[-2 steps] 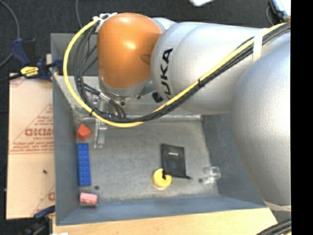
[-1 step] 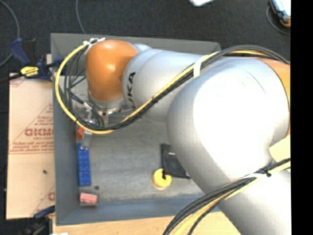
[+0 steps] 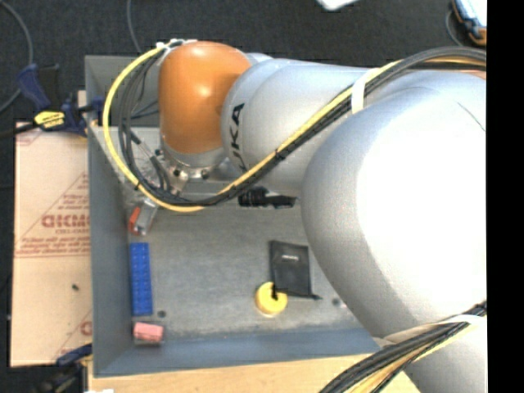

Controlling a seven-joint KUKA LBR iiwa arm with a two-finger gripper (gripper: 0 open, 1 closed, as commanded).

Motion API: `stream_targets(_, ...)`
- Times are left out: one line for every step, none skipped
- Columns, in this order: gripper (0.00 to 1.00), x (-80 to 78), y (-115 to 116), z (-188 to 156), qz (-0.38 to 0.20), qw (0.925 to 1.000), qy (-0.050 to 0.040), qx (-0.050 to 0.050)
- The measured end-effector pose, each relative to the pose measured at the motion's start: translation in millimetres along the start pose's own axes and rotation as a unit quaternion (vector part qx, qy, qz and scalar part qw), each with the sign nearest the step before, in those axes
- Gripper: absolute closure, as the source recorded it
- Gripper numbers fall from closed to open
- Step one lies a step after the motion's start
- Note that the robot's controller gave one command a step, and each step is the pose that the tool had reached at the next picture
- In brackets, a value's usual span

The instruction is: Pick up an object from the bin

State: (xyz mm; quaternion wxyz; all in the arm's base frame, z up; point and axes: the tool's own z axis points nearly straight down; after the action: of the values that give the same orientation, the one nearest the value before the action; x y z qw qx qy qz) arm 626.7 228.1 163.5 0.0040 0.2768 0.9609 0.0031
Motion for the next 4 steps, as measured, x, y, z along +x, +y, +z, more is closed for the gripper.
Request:
stream_targets(0.0, -10.9, 12.8, 63.2, -0.035, 0.9994, 0.0011, 0.001)
stream_targets(0.0, -11.0, 20.0, 91.2, -0.145, 0.9895, -0.0002, -0.001)
stream_targets(1.0, -12.6, 13.2, 87.7, 0.048, 0.9989, 0.0018, 0.0)
stream_targets(1.0, -12.6, 13.2, 87.7, 0.048, 0.9989, 0.0018, 0.0)
